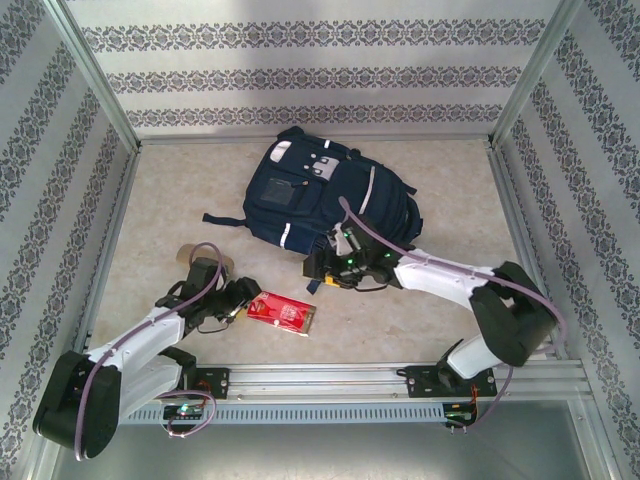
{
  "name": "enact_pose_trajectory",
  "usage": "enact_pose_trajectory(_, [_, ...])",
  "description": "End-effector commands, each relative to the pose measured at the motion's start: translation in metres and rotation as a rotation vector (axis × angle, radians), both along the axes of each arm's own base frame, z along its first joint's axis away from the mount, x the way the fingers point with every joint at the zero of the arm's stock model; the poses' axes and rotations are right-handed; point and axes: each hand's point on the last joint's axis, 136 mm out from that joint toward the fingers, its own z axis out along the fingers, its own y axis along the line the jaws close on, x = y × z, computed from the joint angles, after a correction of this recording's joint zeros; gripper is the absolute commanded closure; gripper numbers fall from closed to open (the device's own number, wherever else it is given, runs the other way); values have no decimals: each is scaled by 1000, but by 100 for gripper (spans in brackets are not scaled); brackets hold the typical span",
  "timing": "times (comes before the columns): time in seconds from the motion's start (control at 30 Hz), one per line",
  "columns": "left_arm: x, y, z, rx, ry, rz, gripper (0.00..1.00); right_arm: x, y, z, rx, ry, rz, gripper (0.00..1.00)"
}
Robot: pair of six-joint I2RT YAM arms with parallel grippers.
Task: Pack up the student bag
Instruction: Rotate the loose stationery at the bottom-center of the table.
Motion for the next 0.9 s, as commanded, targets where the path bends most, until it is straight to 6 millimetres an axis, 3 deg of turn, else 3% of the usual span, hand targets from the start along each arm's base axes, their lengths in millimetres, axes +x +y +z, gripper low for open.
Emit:
enact_pose_trajectory(0.0, [-22,1,-17,-19,90,10,38,-26,-16,-16,-25,80,-5,29])
enact_pose_trajectory(0.13, [-27,0,-19,-31,100,10,39,-56,-20,-30,-13,162,0,35])
enact_pose_trajectory(0.33, [-34,-4,-18,-48,100,-13,42,-69,-17,-45,-7,184,-6,40])
enact_pose_trajectory(0.53, [-37,-4,-21,-40,97,-22,45,-71,11,-56,29,208,23,42])
enact_pose_trajectory(0.87, [-39,-7,-27,-24,99,-43,47,-57,31,-53,74,186,14,53])
